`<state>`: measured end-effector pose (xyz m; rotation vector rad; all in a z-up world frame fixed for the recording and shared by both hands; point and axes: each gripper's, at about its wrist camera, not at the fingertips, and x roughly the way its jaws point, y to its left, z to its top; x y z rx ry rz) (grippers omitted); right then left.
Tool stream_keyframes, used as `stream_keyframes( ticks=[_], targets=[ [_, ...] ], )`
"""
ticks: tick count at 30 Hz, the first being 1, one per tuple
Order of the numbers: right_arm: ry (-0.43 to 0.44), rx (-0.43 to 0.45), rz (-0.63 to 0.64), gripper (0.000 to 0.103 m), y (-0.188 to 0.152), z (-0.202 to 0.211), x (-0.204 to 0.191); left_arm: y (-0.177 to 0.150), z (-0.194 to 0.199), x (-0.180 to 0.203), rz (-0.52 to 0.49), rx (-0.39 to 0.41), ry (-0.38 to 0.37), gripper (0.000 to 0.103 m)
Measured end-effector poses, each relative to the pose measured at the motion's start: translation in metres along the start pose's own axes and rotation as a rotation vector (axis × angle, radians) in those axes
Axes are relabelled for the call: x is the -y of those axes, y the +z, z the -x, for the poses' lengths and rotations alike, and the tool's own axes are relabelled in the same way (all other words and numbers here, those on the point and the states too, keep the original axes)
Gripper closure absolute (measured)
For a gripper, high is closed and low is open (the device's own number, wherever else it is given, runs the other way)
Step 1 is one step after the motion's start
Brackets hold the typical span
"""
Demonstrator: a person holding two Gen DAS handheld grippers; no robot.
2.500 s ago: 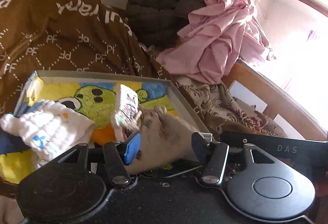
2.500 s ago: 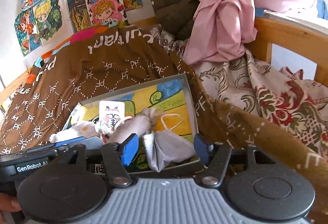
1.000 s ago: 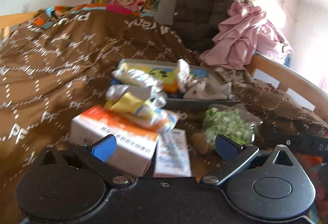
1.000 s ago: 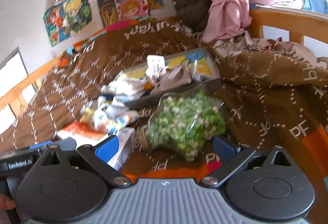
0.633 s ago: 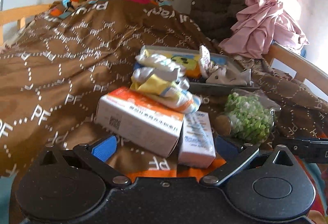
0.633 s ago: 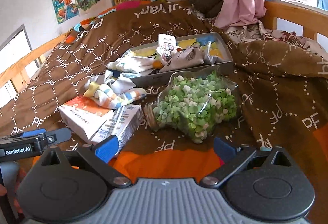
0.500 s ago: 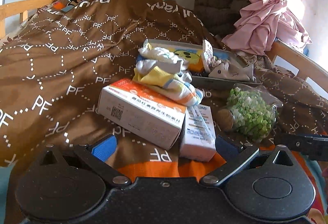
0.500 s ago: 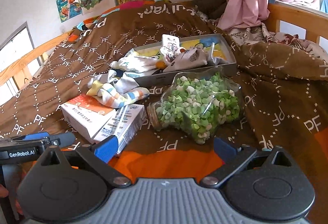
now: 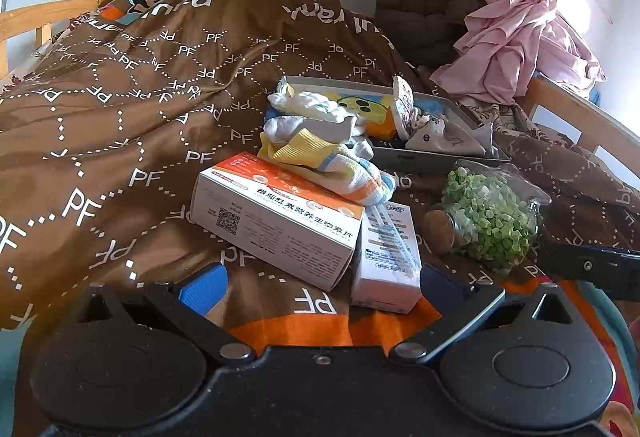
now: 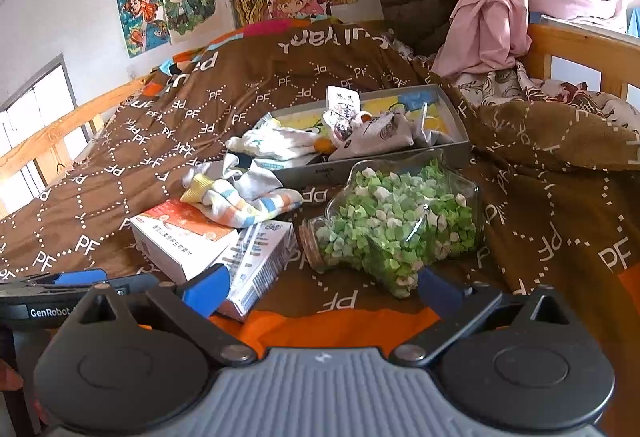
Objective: Organize soft objects
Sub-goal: 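Move both open tools back from the tray toward the striped socks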
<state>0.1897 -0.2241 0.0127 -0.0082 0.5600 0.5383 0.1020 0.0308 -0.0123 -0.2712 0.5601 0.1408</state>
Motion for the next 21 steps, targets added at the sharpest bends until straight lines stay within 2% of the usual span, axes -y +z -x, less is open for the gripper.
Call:
stream_keyframes(
  ticks=[10,21],
  targets=[
    [0.027,0.016,-0.012,0.000,-0.002,-0.006,-0.003,-0.002,0.000,-0.016,0.019,-0.008,0.003,0.001],
    [0.068,0.025,0.006,0.000,-0.006,-0.014,-0.012,0.002,0.003,-0.029,0.022,0.001,0.043,0.001]
  ],
)
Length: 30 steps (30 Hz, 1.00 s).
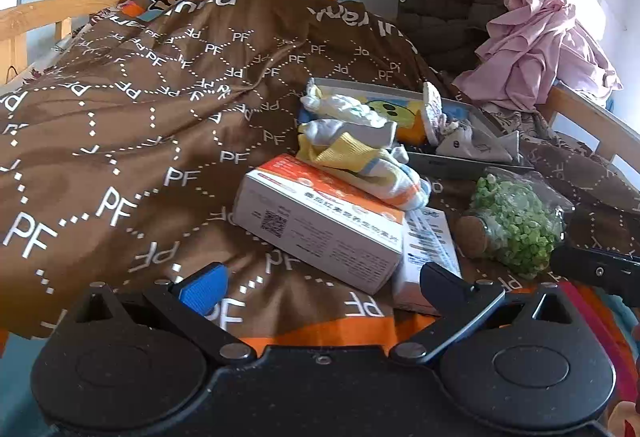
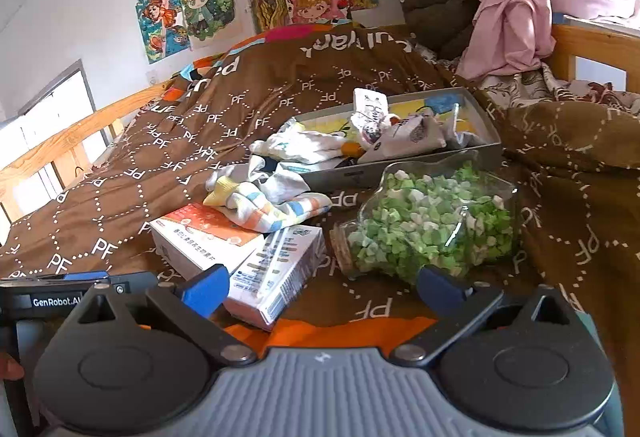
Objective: Organize soft objects
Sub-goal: 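Move both open tools back from the tray toward the striped socks, then grasp the striped socks with the right tool while the left tool grasps a white sock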
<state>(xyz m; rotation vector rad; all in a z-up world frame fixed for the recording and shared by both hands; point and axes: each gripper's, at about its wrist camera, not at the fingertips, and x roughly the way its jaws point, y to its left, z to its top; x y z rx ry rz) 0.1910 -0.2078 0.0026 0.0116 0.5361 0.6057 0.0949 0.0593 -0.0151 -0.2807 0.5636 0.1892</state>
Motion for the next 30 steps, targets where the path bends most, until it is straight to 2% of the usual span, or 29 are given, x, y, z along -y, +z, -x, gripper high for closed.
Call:
stream_keyframes(
  ticks=[11,20,26,30],
  targets=[
    [0.000,0.025,-0.012,0.000,-0.005,-0.005,0.000,0.008,-0.003,-0.007,0.007,0.020,0.022,0.001],
    [0.025,0.025,-0.058,0.000,-0.006,-0.017,0.007,0.022,-0.016,-0.011,0.002,0.032,-0.012,0.001],
    [0.016,0.086,0.029,0.000,0.015,-0.033,0.004,0.035,-0.021,-0.015,-0.001,0.036,-0.068,0.001],
    [0.021,0.090,0.078,0.000,0.029,-0.053,-0.004,0.045,-0.021,-0.020,-0.006,0.040,-0.078,0.001]
  ],
)
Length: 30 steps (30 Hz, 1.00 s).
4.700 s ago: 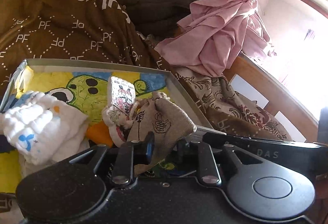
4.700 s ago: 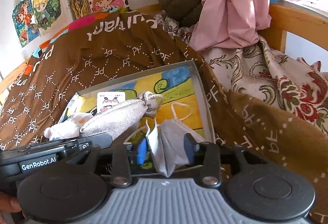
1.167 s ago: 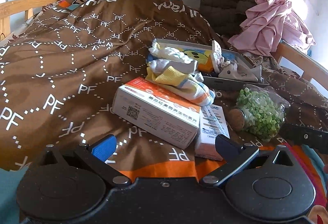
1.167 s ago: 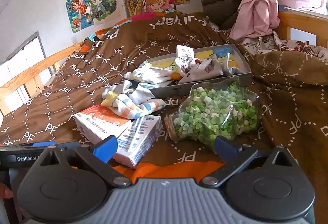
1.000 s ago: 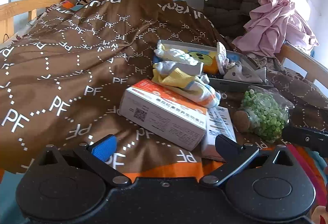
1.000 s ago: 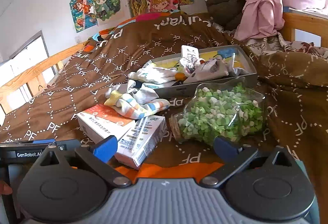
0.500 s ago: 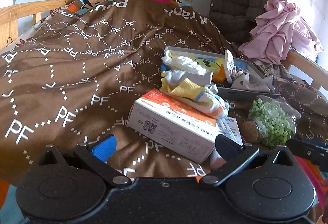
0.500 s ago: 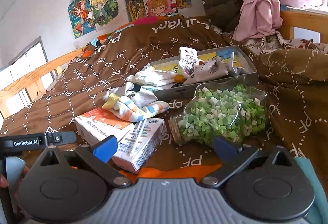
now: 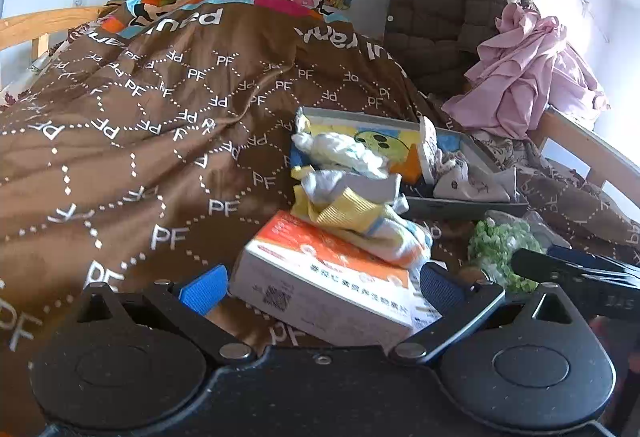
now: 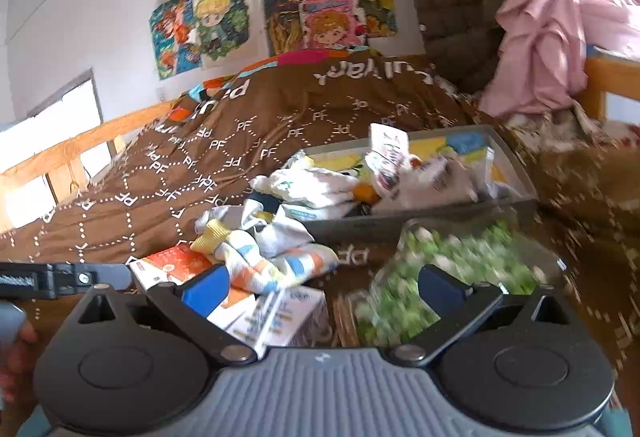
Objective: Organize soft objects
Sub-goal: 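Grasp the striped socks with the right tool while the left tool grasps a white sock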
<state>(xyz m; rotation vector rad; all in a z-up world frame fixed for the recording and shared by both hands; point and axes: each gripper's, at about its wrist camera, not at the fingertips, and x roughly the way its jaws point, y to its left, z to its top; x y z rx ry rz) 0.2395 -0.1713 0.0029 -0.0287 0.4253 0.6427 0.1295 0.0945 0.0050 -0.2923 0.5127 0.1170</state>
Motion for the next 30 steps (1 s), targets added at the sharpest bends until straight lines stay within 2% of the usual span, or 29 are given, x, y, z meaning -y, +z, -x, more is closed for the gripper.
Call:
stream_keyframes(
  ticks=[7,12,17,22,26,30],
  targets=[
    [0.081,-0.021,0.094,0.000,0.017,-0.042,-0.029,0.032,-0.014,-0.014,-0.048,-0.026,-0.032,0.001],
    [0.115,-0.049,0.112,0.001,0.014,-0.066,-0.042,0.056,-0.039,-0.025,0.016,-0.066,-0.100,0.001],
    [0.131,-0.134,0.132,0.002,0.002,-0.088,-0.047,0.073,-0.076,-0.021,0.005,-0.135,-0.135,0.001],
    [0.172,-0.138,0.146,0.006,0.001,-0.097,-0.050,0.084,-0.107,-0.013,-0.008,-0.184,-0.174,0.001],
    [0.157,-0.136,0.159,0.009,0.000,-0.103,-0.049,0.086,-0.129,-0.003,-0.007,-0.203,-0.199,0.001],
    [0.183,-0.136,0.136,0.017,0.000,-0.107,-0.044,0.083,-0.140,0.010,-0.064,-0.211,-0.228,0.001]
  ],
)
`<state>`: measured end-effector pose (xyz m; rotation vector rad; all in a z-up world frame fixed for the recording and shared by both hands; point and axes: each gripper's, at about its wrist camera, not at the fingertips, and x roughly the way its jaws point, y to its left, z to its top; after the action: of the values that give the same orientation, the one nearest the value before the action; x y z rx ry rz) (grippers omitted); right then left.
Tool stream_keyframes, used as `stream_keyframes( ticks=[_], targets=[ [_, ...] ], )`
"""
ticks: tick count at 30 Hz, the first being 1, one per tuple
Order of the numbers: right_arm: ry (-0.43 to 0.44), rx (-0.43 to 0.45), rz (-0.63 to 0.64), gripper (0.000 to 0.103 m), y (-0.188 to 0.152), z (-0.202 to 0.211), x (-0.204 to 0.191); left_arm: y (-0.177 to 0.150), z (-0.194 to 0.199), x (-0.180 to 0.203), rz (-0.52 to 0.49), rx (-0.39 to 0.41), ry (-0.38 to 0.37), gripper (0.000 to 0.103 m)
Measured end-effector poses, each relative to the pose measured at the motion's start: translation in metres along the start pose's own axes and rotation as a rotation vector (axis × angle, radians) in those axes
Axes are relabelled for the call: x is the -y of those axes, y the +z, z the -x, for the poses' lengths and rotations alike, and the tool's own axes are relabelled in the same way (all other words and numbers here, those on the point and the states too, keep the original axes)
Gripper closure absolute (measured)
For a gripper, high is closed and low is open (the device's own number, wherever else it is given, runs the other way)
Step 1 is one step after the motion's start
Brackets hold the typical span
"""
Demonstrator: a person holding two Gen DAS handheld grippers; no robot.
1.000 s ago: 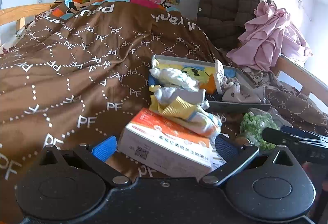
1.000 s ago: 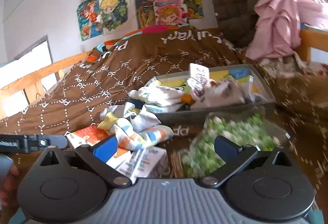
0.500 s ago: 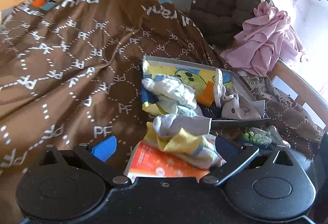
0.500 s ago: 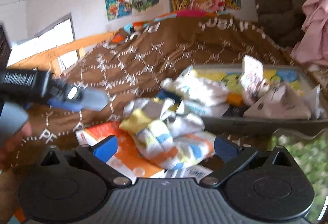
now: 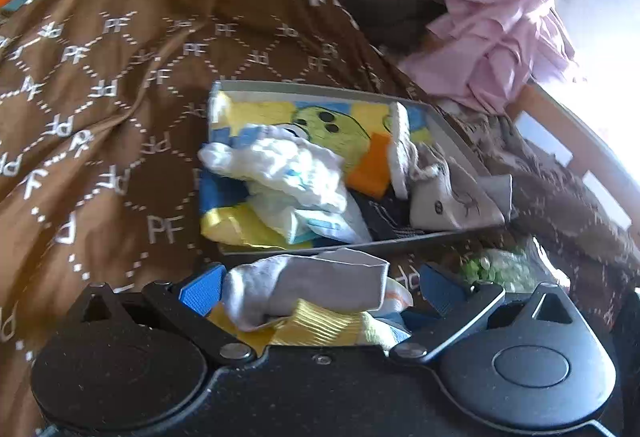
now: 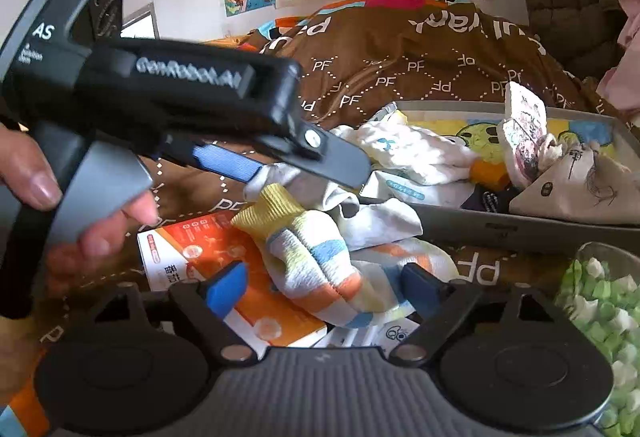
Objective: Organize soft objects
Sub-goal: 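Grasp the striped socks with the right tool while the left tool grasps a white sock, then carry the white sock with the left tool while the right tool carries the striped socks to the tray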
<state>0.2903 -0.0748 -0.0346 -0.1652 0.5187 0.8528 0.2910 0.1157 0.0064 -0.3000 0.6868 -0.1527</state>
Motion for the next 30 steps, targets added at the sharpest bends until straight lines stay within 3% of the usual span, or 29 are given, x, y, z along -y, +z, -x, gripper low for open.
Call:
stream_keyframes(
  ticks=[6,12,17,18,22,26,30],
  targets=[
    [0.024,0.000,-0.051,0.032,0.000,0.000,0.007,-0.001,-0.009,-0.003,0.010,-0.022,0.025,0.005],
    [0.014,0.007,-0.074,0.056,0.000,0.001,0.010,0.000,-0.011,-0.006,0.008,-0.024,0.008,0.030],
    [-0.003,-0.003,-0.094,0.076,0.001,0.000,0.013,-0.004,-0.008,-0.006,-0.033,0.000,0.049,0.086],
    [-0.004,-0.004,-0.095,0.079,0.001,0.000,0.013,-0.004,-0.006,-0.006,-0.042,0.006,0.055,0.089],
    [-0.005,0.009,-0.085,0.088,0.001,0.003,0.010,-0.004,0.007,-0.008,-0.052,0.051,0.072,0.094],
    [-0.012,0.060,-0.100,0.090,0.002,0.009,0.012,0.000,0.020,-0.009,-0.051,0.109,0.091,0.095],
    [-0.044,0.114,-0.106,0.091,0.009,0.017,0.017,0.011,0.036,-0.007,-0.072,0.231,0.141,0.096]
  ],
)
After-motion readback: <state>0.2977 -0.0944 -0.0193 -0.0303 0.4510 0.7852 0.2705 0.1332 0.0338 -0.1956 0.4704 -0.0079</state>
